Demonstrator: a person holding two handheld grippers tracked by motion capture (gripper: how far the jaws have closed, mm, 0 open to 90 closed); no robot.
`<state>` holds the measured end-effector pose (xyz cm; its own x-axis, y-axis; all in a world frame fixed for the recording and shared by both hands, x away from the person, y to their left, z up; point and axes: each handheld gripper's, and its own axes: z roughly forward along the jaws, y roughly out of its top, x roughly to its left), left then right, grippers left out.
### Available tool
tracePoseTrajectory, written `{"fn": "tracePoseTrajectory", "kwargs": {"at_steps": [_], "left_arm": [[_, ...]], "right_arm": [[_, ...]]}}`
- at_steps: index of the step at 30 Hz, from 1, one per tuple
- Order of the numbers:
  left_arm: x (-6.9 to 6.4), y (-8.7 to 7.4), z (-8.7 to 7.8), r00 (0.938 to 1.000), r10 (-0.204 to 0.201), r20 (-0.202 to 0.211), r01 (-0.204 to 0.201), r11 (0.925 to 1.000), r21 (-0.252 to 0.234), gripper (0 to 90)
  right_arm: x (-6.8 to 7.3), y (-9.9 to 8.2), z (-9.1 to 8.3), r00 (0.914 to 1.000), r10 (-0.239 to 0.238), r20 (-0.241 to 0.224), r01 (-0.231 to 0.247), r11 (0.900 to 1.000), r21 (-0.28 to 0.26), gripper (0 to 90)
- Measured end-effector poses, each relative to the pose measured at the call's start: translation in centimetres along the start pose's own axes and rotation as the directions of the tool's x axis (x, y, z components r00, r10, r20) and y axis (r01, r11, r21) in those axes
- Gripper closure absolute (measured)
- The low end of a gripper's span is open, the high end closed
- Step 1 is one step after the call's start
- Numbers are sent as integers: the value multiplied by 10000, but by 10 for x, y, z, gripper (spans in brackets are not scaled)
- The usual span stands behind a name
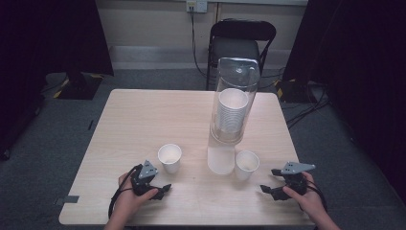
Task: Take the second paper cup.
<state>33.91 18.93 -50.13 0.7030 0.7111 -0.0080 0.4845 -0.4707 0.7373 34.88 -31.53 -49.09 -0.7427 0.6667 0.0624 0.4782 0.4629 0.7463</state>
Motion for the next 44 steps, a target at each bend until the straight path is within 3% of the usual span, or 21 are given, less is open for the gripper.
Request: {"fn": "tracePoseTrajectory", "kwargs": {"at_steps": [19,29,44], "left_arm": [[0,0,0,10000,3,0,-3,10000,5,150],[0,0,0,10000,1,1,-1,10000,0,150],[0,0,0,10000,29,-10,-29,10000,8,147]], "right_arm": [[-5,-21,-17,9998,133,155,-137,9997,221,145],[-5,-27,-18,9977,-488,478,477,9986,229,131],[-6,-27,-17,9973,-437,587,420,9987,296,97]]}}
